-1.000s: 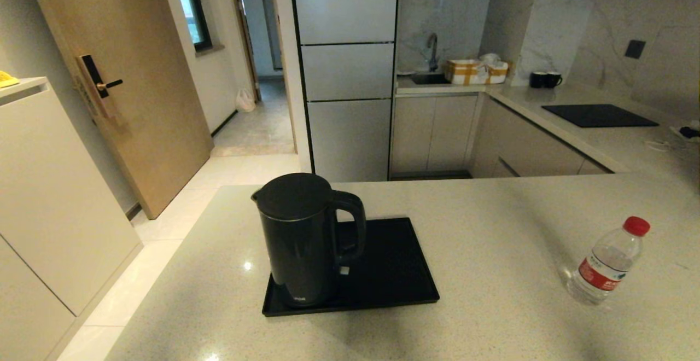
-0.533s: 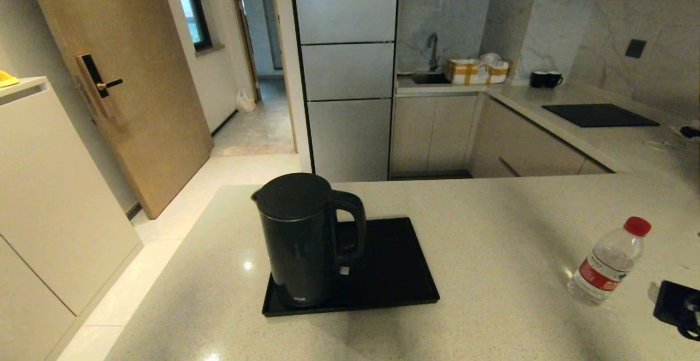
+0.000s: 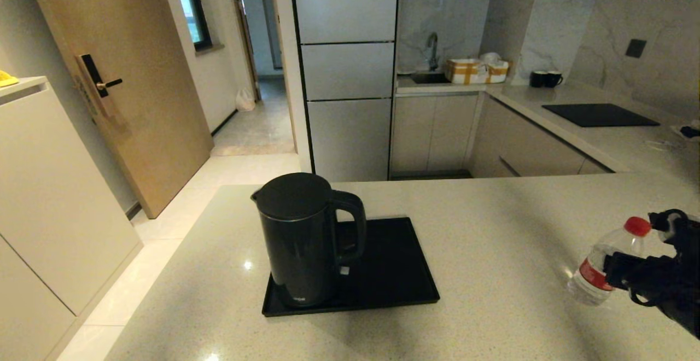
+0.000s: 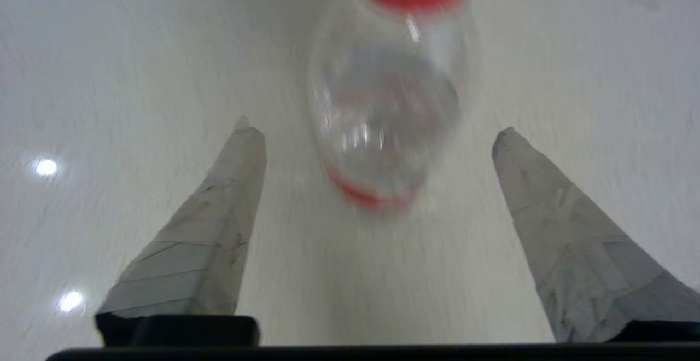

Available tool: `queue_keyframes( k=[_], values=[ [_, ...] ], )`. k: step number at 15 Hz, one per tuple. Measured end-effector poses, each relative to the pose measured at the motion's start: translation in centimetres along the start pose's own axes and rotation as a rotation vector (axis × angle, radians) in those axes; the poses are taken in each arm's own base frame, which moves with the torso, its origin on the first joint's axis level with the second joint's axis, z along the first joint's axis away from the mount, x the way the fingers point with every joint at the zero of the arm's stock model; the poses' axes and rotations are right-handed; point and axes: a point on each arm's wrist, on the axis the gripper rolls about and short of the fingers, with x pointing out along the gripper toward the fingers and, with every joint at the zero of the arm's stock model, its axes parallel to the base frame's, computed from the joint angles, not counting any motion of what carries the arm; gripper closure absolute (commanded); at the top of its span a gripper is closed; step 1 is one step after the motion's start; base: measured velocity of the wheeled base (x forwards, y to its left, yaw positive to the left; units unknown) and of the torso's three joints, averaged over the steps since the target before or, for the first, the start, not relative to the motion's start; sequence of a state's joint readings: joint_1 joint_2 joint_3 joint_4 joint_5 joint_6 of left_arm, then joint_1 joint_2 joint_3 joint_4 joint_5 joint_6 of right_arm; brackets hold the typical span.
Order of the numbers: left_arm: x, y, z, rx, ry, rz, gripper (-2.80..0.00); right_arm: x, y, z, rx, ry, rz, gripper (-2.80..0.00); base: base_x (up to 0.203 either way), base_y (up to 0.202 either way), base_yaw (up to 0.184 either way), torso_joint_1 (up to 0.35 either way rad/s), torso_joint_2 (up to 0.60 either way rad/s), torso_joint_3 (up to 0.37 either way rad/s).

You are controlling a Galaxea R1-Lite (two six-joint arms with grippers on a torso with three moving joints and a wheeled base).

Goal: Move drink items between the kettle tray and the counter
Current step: Return the bottled water to its original position

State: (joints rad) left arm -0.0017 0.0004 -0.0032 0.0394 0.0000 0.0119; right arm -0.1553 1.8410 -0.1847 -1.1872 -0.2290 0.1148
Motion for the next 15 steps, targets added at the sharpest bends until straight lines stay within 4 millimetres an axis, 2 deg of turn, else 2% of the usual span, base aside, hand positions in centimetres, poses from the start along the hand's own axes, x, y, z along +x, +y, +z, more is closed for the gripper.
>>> queue_keyframes(
  k=[8,9,10,13,15],
  values=[
    [0.0,0.0,0.0,0.001,0.0,0.0,0.0,5.7,-0.8,-0.7,-0.025,-0.03,-0.046,-2.8,0.0,0.0,0.0,0.0,0.0,0.0],
    [0.0,0.0,0.0,0.0,0.0,0.0,0.0,6.2,-0.8,-0.8,-0.029,-0.046,-0.037,-0.52,0.0,0.0,0.0,0.0,0.0,0.0],
    [0.0,0.0,0.0,0.0,0.001,0.0,0.0,6.8,-0.7,-1.2,-0.036,-0.054,-0.025,0.0,0.0,0.0,0.0,0.0,0.0,0.0],
    [0.0,0.0,0.0,0.0,0.0,0.0,0.0,8.6,-0.6,-2.9,-0.064,-0.039,0.011,0.0,0.0,0.0,0.0,0.0,0.0,0.0],
    [0.0,0.0,0.0,0.0,0.0,0.0,0.0,9.0,-0.5,-3.4,-0.071,-0.028,0.031,0.0,0.0,0.0,0.0,0.0,0.0,0.0]
  ],
)
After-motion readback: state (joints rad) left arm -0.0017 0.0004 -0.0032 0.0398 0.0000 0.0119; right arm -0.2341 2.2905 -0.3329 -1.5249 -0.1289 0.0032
